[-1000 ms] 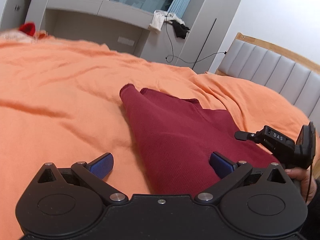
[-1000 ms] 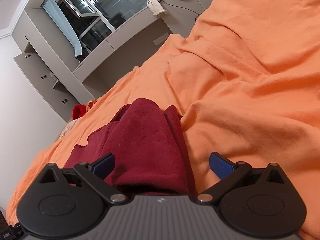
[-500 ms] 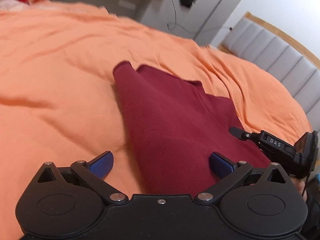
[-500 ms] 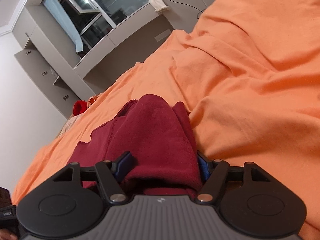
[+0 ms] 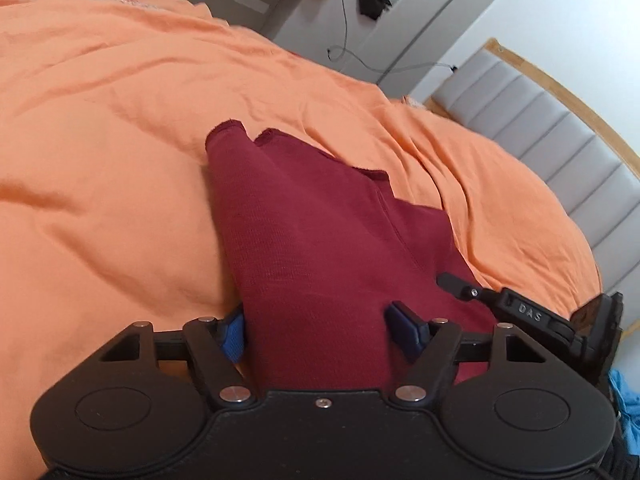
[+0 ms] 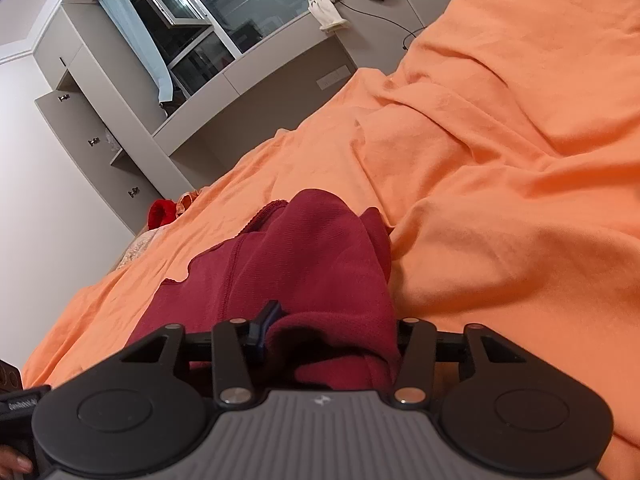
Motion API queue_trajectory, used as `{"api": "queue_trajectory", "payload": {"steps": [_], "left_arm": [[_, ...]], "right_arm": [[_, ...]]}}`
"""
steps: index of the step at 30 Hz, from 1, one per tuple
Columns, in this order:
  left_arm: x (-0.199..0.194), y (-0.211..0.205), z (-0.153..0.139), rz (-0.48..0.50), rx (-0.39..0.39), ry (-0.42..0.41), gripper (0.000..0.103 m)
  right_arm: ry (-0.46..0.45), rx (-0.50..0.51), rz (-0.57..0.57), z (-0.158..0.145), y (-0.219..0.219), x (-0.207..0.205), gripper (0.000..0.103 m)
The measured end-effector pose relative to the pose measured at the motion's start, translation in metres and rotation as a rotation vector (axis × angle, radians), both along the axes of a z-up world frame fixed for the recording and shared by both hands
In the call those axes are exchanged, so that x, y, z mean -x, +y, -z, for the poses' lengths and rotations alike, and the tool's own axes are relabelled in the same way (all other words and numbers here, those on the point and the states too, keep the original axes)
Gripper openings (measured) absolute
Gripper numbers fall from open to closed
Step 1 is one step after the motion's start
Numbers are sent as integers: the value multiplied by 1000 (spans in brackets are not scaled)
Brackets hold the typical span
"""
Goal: Fold small clothes
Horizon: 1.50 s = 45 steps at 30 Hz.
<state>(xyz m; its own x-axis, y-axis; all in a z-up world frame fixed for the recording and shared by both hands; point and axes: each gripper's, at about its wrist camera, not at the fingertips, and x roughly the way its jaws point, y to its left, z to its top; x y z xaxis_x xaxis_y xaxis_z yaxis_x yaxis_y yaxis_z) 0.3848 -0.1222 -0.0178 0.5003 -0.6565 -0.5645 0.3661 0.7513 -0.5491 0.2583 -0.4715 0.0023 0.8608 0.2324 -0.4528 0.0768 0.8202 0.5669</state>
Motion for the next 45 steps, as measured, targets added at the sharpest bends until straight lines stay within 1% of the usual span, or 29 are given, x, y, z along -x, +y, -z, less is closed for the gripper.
{"api": "queue_trajectory", "payload": {"steps": [1, 2, 3, 4, 5, 6, 7, 10, 15, 21, 23, 26, 27, 28, 29, 30, 32, 34, 35, 36, 37, 38, 40, 41, 44, 45], "left_arm": [[3, -1, 1, -3, -7, -16, 65], [7, -1, 1, -6, -15, -34, 64], [10, -2, 0, -5, -24, -55, 59], [12, -4, -3, -1, -35, -79, 52], [12, -5, -6, -1, -46, -102, 49], [13, -4, -9, -4, -52, -115, 41], [13, -3, -12, -12, -53, -124, 36], [12, 4, -19, -31, -45, -154, 28], [21, 8, -39, -48, -104, -297, 24], [35, 30, -65, -149, -175, -499, 23], [37, 42, -70, -189, -184, -529, 23], [34, 61, -69, -238, -199, -548, 24], [31, 66, -67, -250, -205, -536, 24], [27, 71, -64, -262, -212, -506, 24], [23, 75, -60, -271, -215, -464, 25], [18, 79, -54, -277, -220, -404, 26], [9, 82, -43, -300, -234, -273, 29], [7, 89, -35, -327, -218, -183, 36], [8, 93, -34, -332, -201, -163, 37], [10, 98, -34, -334, -192, -154, 41], [12, 101, -35, -341, -197, -149, 46], [13, 102, -35, -349, -205, -146, 48], [13, 103, -35, -366, -221, -132, 58], [13, 101, -35, -373, -227, -124, 59], [15, 103, -35, -385, -229, -118, 64], [14, 101, -35, -392, -230, -115, 71]], "right_arm": [[-3, 1, 3, -1, 0, 0, 40], [-8, 1, 3, -3, 2, 0, 33], [-15, 4, -2, -6, 4, -1, 29], [-22, 12, -7, -10, 7, -1, 27], [-34, 27, -11, -15, 10, -1, 25], [-52, 43, -16, -20, 14, 0, 25], [-77, 62, -25, -25, 18, 1, 25], [-142, 107, -60, -39, 33, 2, 24], [-218, 133, -109, -53, 61, 0, 24], [-353, 176, -170, -66, 99, -20, 23], [-374, 168, -182, -67, 109, -33, 23], [-344, 195, -216, -57, 123, -54, 24], [-325, 214, -227, -50, 127, -58, 24], [-294, 229, -238, -43, 131, -62, 24], [-256, 235, -240, -36, 132, -64, 24], [-225, 228, -232, -30, 132, -65, 24], [-191, 166, -235, -24, 123, -66, 27], [-174, 128, -233, -21, 117, -67, 30], [-166, 121, -233, -19, 115, -68, 32], [-157, 118, -233, -18, 114, -69, 34], [-146, 116, -231, -15, 113, -68, 37], [-137, 111, -226, -13, 111, -68, 41], [-125, 90, -217, -11, 107, -70, 46], [-121, 79, -213, -11, 106, -70, 49], [-114, 70, -200, -12, 103, -71, 54], [-114, 72, -197, -12, 102, -70, 54]]}}
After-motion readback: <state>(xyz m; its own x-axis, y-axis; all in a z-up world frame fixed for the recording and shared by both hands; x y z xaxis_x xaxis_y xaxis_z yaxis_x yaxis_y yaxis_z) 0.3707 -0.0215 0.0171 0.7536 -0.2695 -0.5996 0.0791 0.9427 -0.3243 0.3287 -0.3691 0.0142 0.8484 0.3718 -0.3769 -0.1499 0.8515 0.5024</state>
